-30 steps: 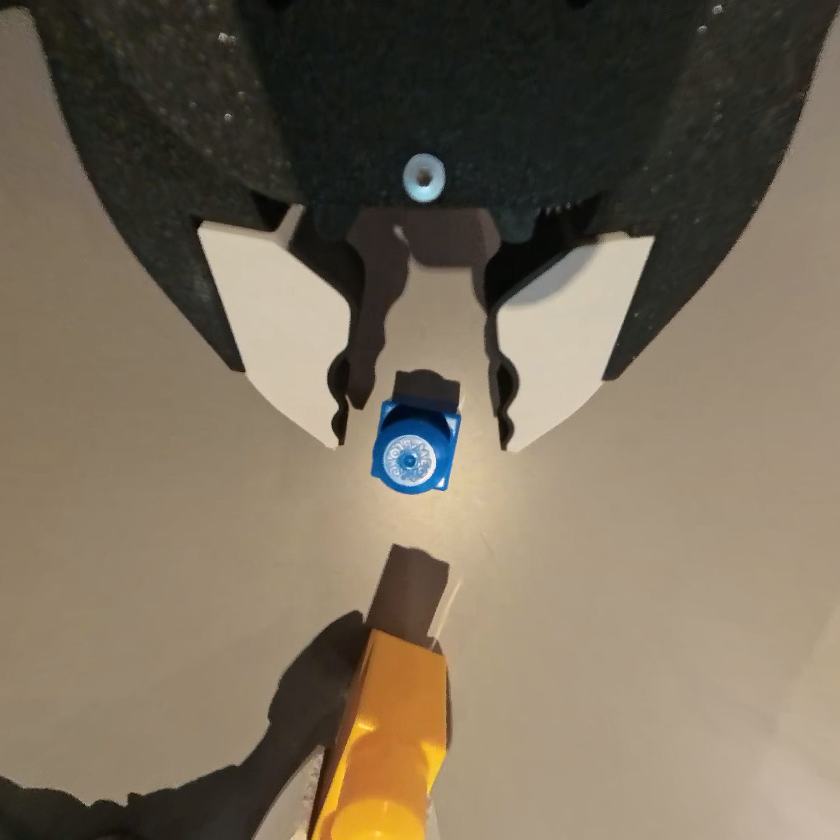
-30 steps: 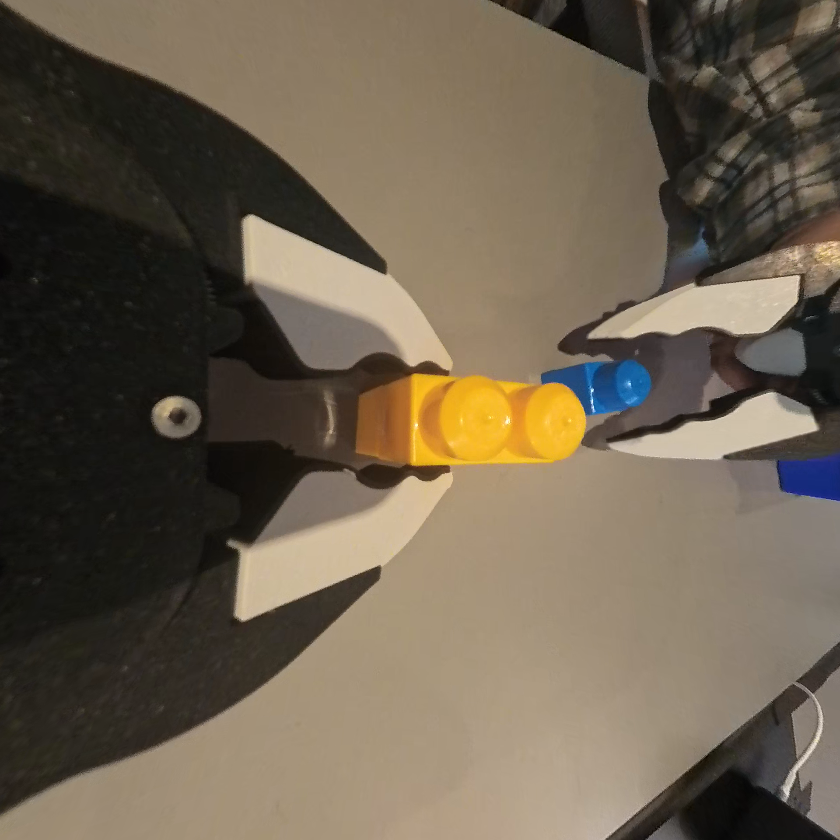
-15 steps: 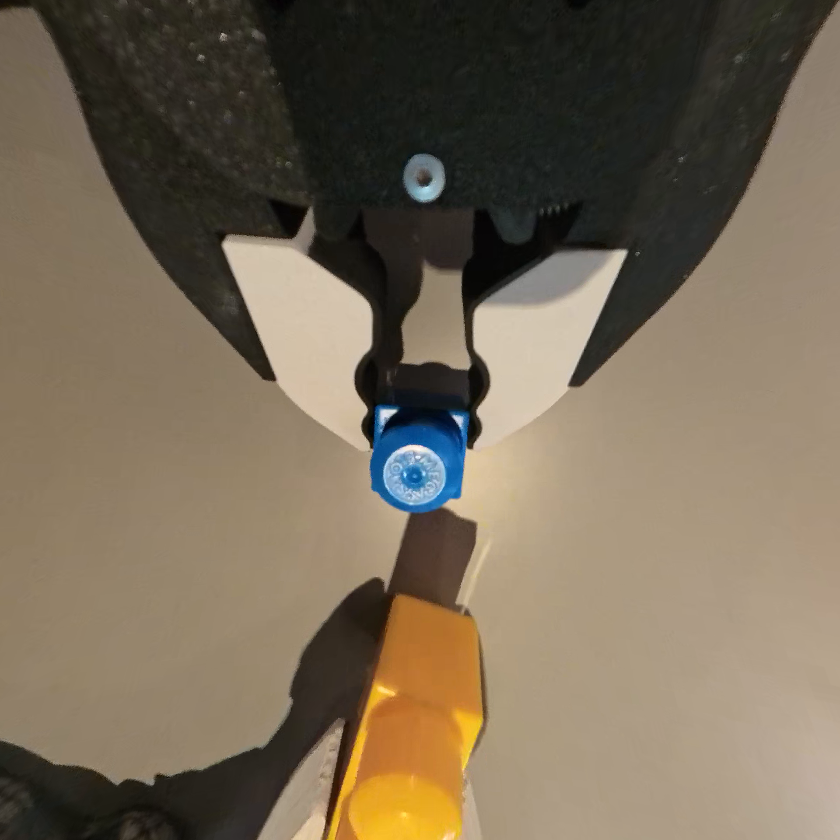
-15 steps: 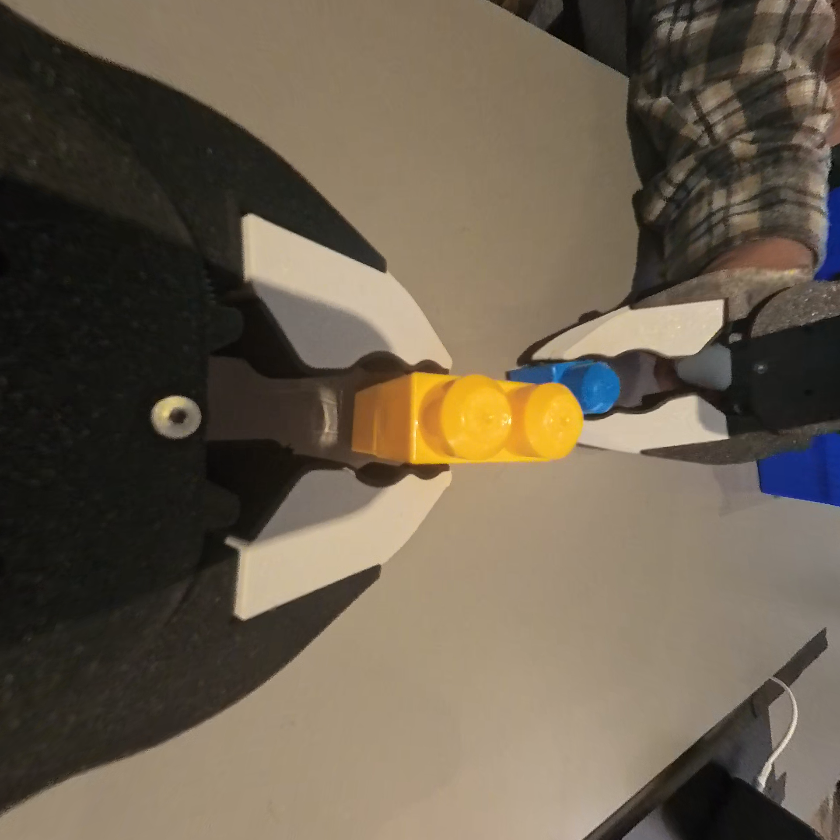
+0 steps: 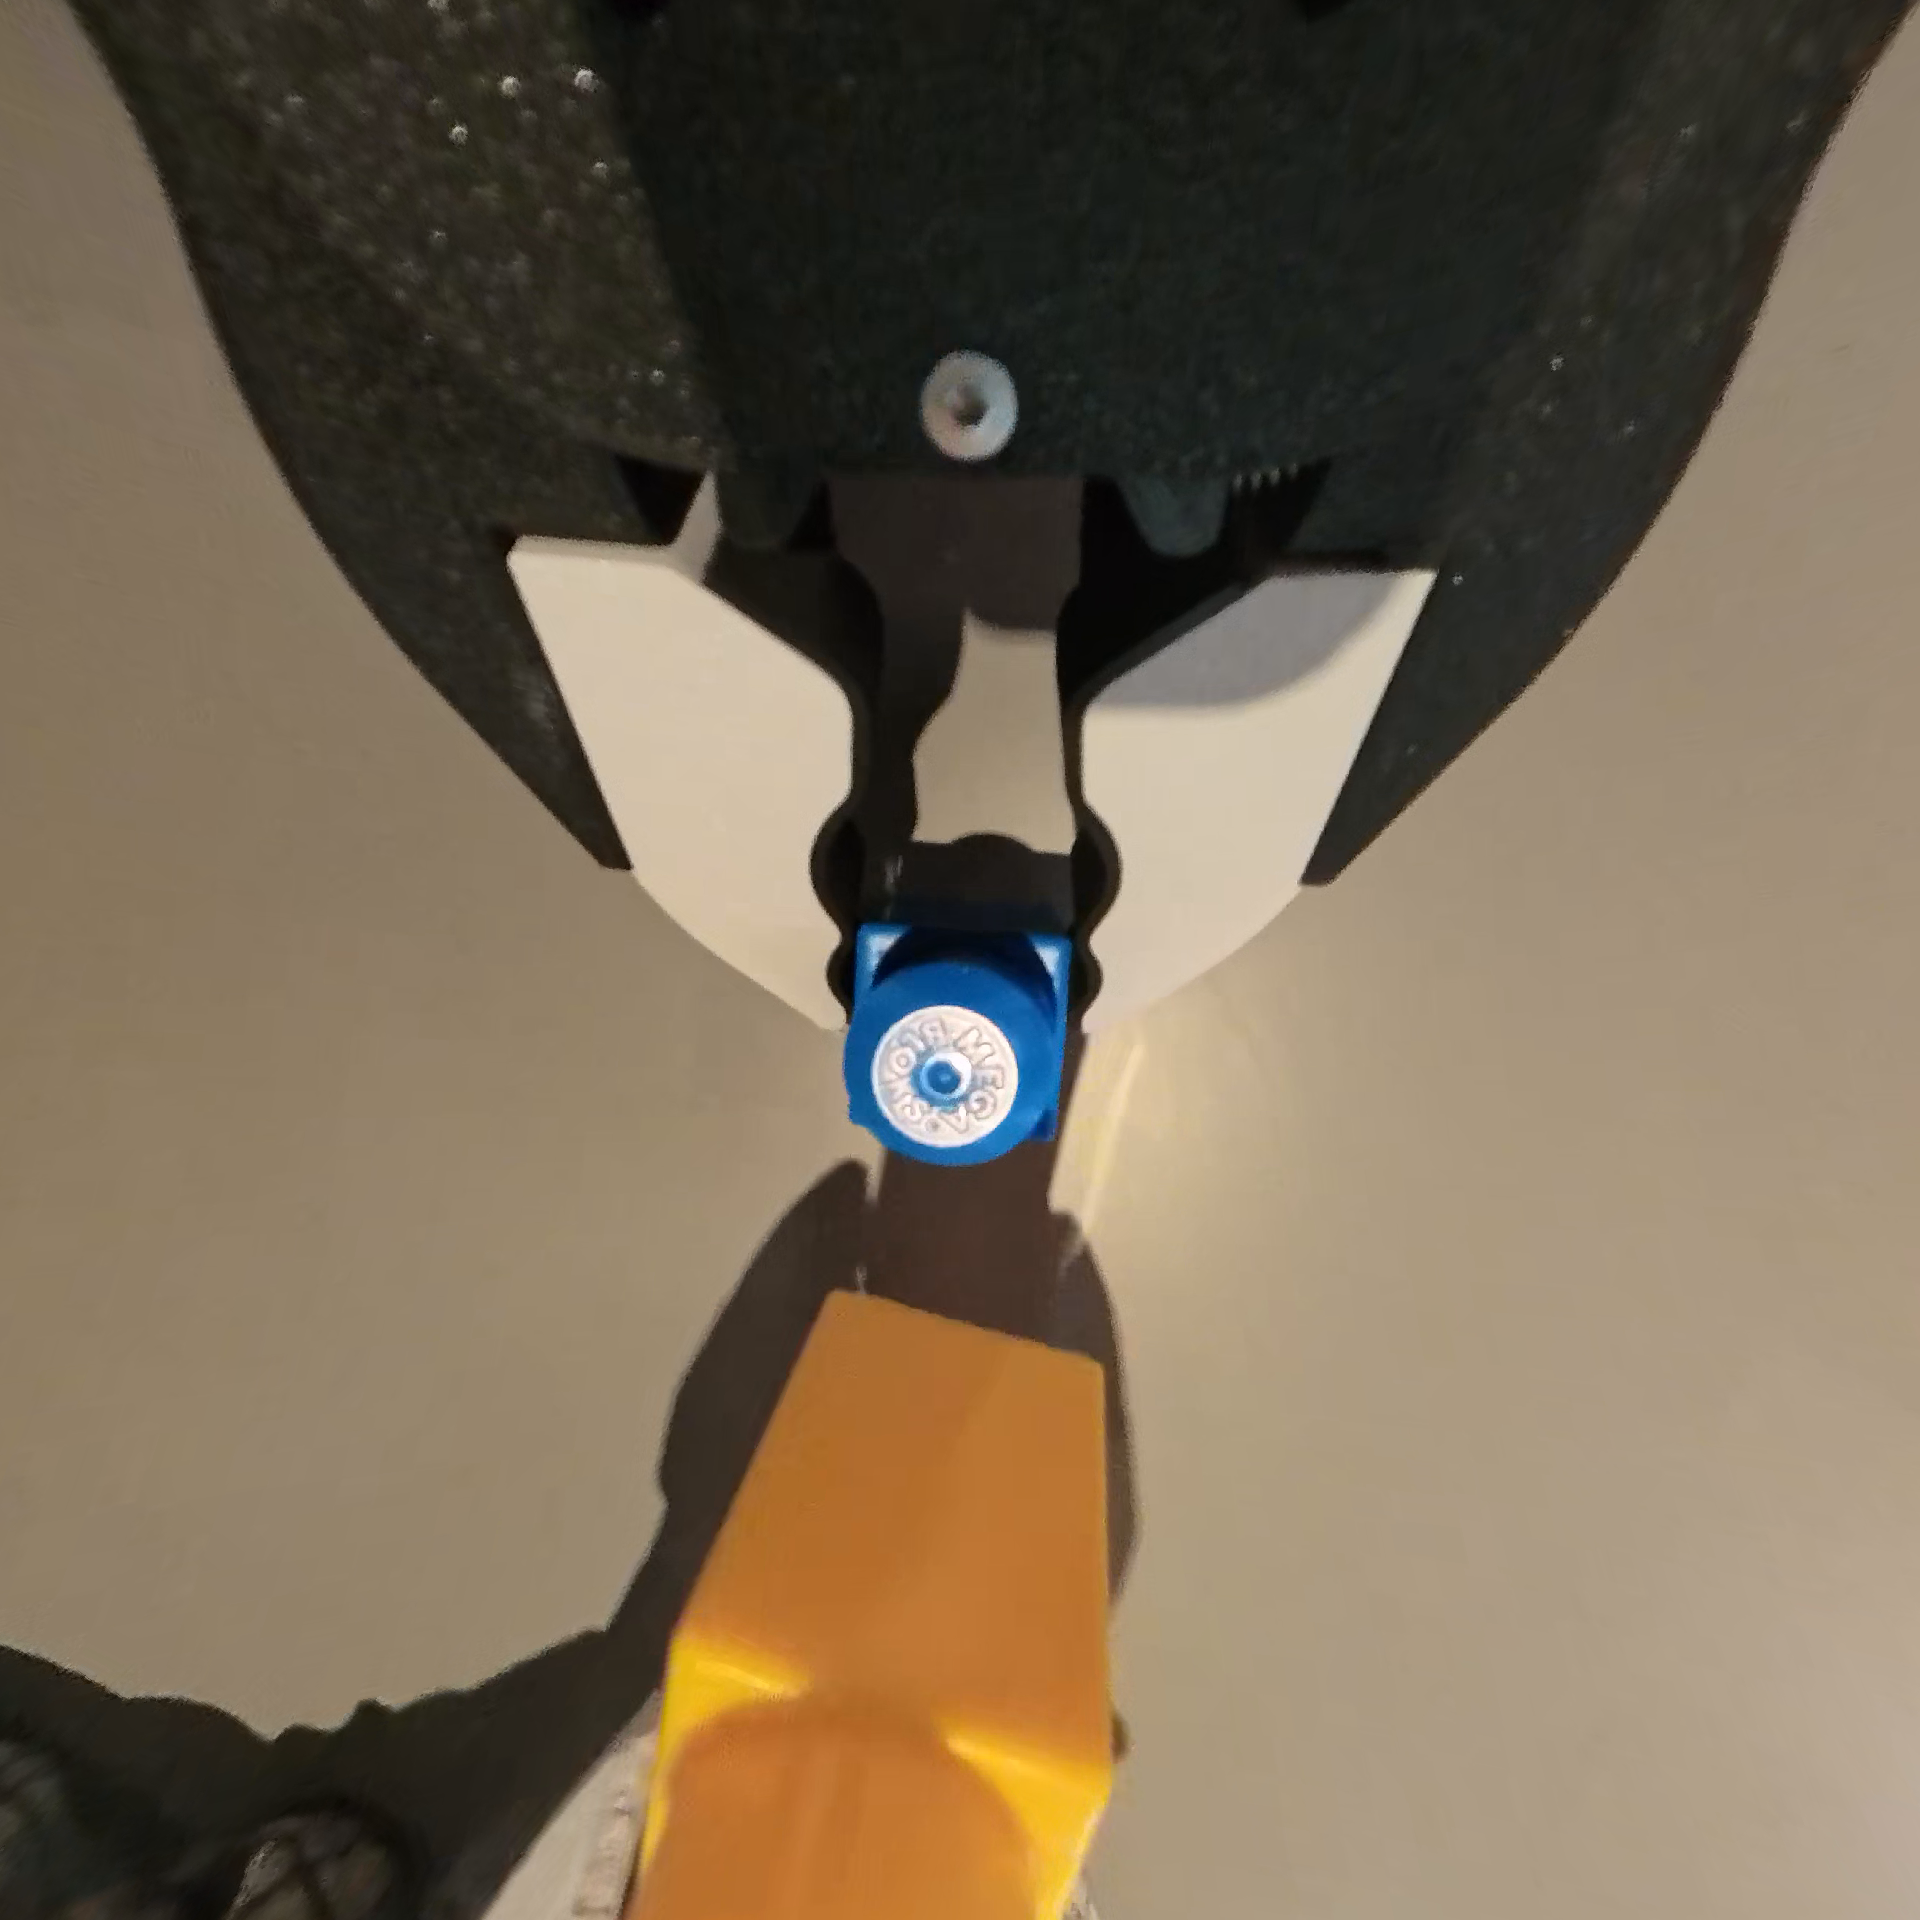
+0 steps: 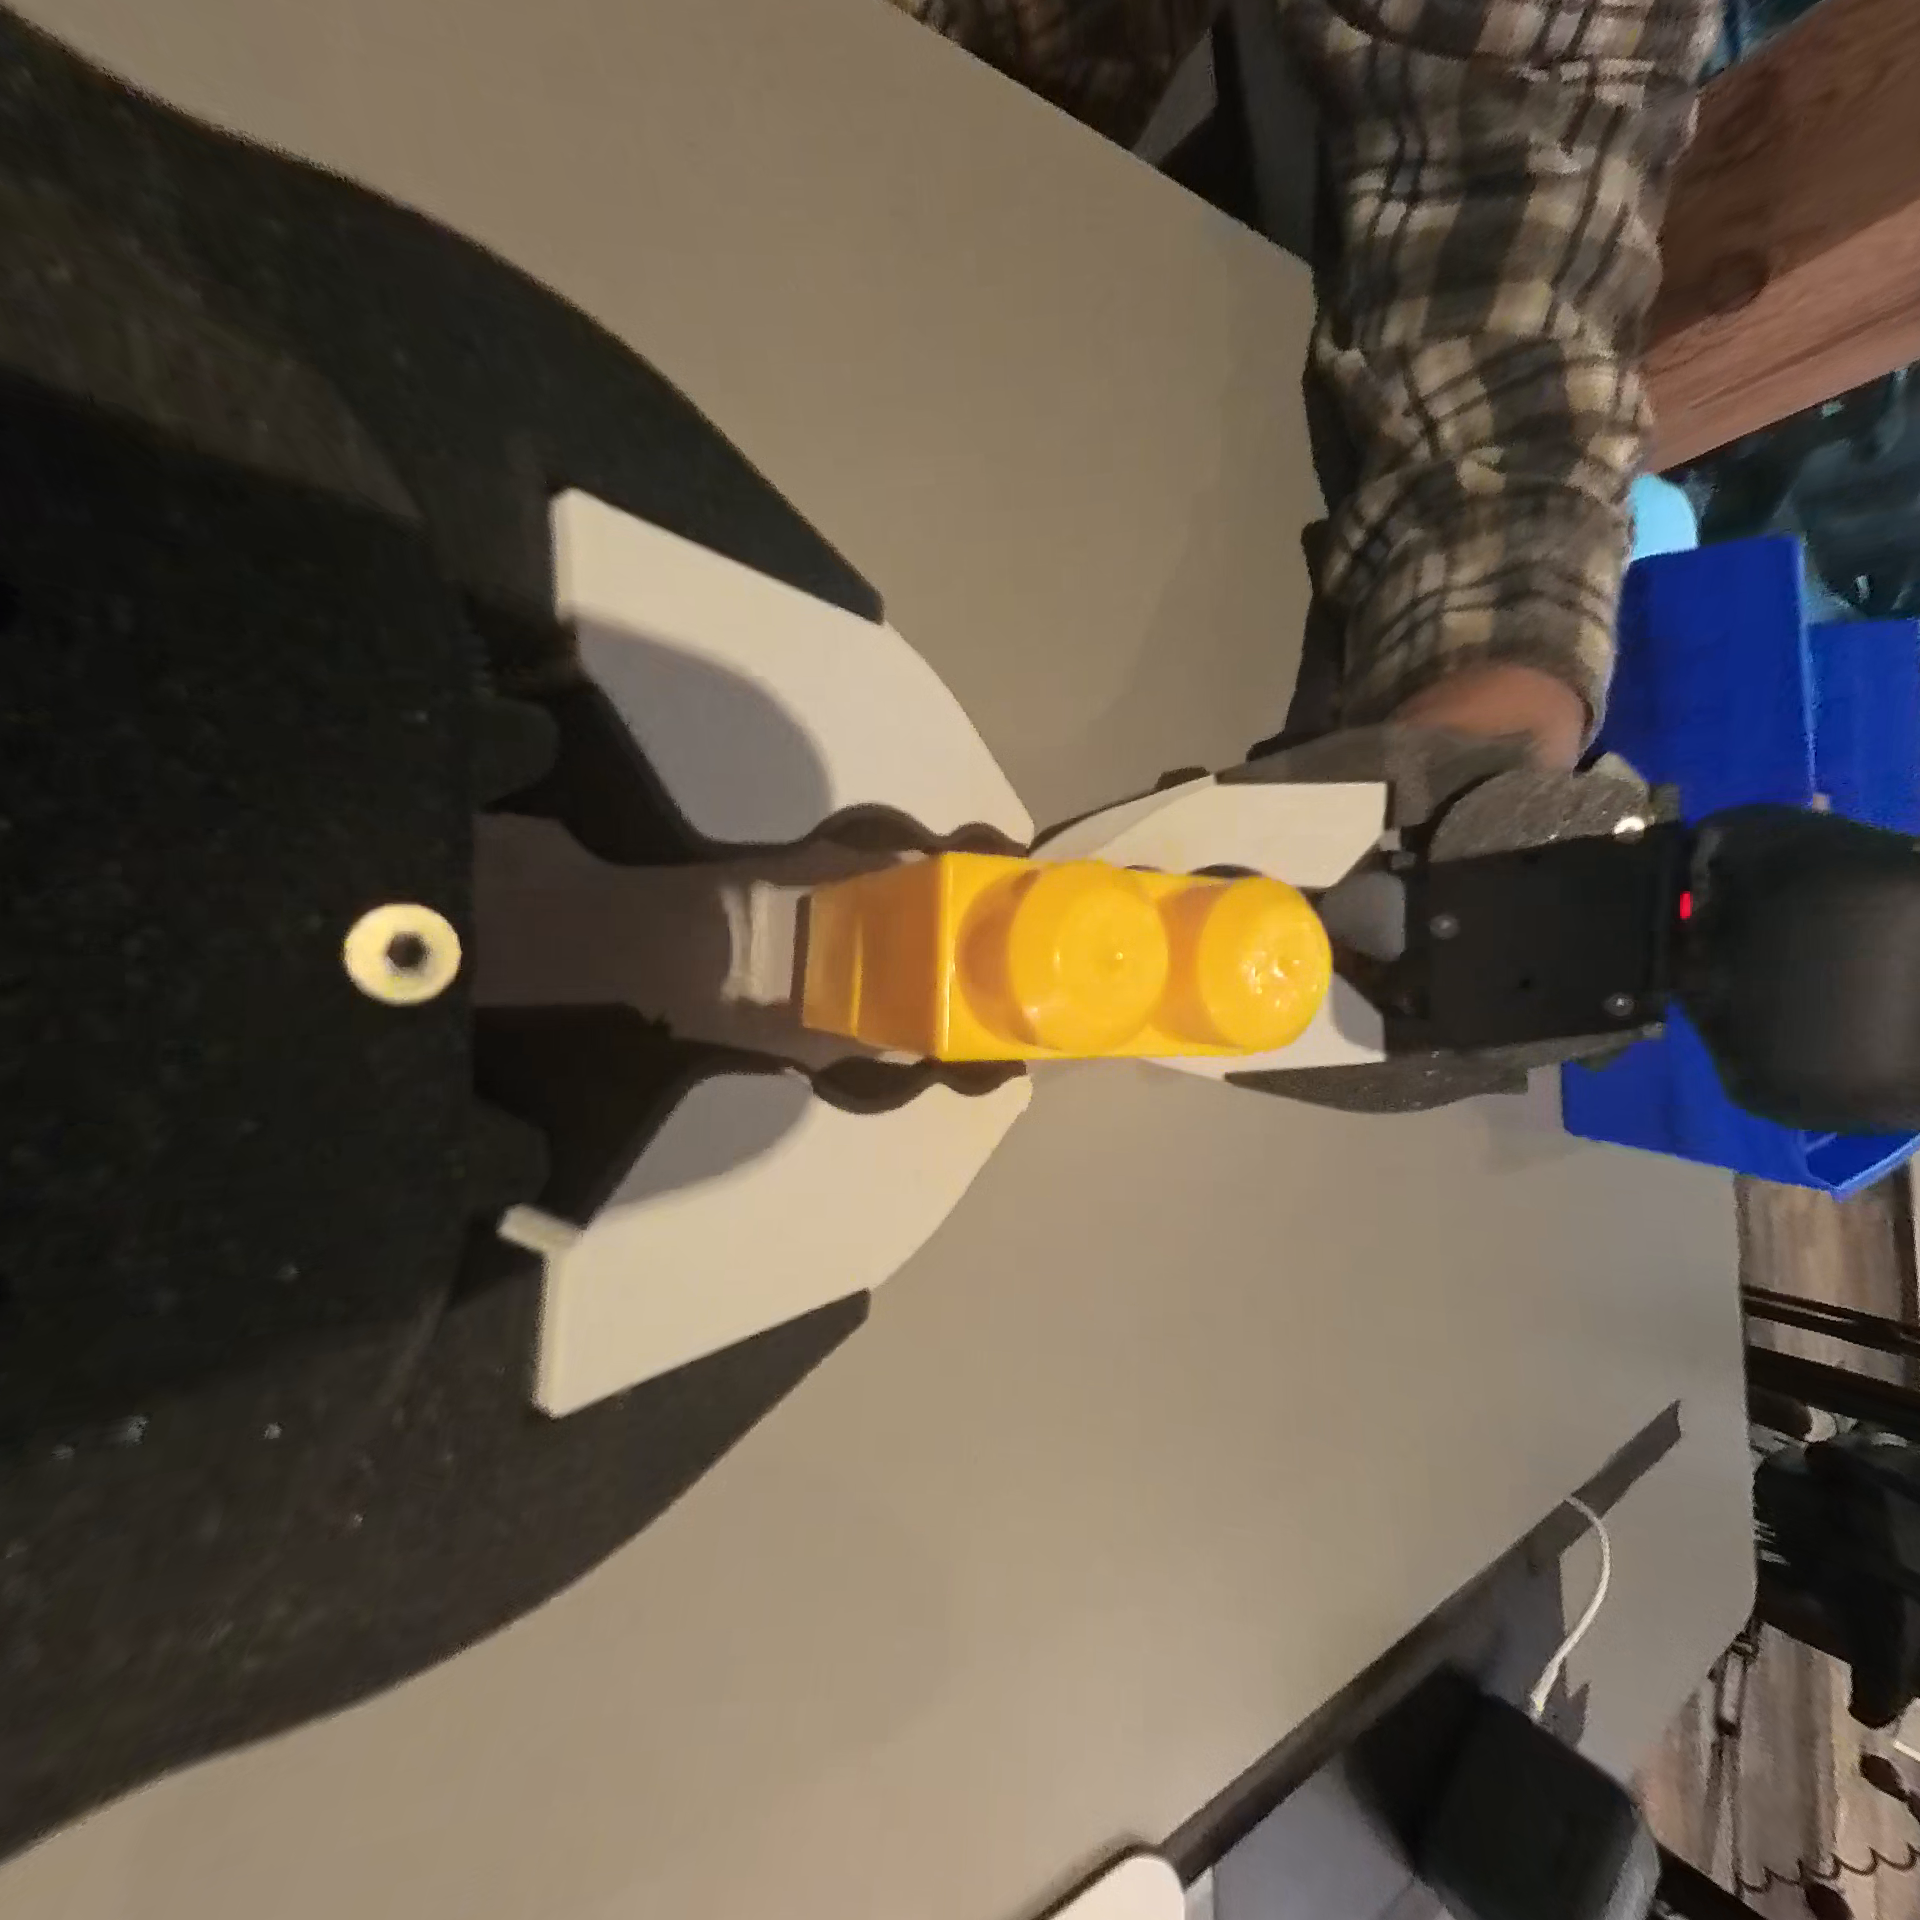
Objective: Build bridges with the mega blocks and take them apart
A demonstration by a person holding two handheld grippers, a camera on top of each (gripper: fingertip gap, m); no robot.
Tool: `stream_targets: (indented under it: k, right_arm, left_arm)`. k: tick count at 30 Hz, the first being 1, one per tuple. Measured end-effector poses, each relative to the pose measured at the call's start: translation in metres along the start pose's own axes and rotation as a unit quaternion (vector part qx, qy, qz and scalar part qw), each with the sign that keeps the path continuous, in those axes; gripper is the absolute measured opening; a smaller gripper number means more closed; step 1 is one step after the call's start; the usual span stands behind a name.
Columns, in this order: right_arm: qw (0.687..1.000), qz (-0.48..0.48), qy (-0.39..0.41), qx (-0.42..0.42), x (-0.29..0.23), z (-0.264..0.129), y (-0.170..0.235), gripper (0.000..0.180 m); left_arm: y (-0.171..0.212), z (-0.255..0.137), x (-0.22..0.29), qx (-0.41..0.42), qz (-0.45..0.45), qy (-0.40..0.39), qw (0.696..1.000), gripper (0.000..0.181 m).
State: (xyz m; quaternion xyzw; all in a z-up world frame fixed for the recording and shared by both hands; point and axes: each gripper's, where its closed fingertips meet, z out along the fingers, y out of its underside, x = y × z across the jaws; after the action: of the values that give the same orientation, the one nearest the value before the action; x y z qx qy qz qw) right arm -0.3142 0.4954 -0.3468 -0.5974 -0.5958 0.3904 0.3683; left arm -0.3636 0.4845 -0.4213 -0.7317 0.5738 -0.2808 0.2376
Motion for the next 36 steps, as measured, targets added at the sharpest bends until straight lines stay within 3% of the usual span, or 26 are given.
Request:
stream_targets:
  k: [6,9,20,27,36]
  right_arm:
    - [0.999,-0.007,-0.008,-0.035,-0.001,0.010,0.001,0.037]
    - [0.999,-0.007,-0.011,-0.041,-0.002,0.010,0.000,0.037]
    - [0.997,-0.018,-0.020,-0.072,-0.010,0.017,-0.011,0.037]
    - [0.996,-0.010,-0.025,-0.084,-0.010,0.027,-0.005,0.037]
    - [0.995,-0.003,-0.030,-0.096,-0.010,0.036,0.018,0.037]
  left_arm:
    - [-0.008,0.008,0.005,0.006,0.012,0.013,1.000,0.038]
    - [-0.011,0.006,0.004,0.013,0.013,0.003,1.000,0.053]
    - [-0.011,-0.026,0.008,0.062,-0.003,0.008,0.998,0.070]
    - [-0.020,-0.059,0.005,0.146,-0.028,0.016,0.989,0.068]
    - [-0.028,-0.069,0.004,0.180,-0.031,0.014,0.983,0.061]
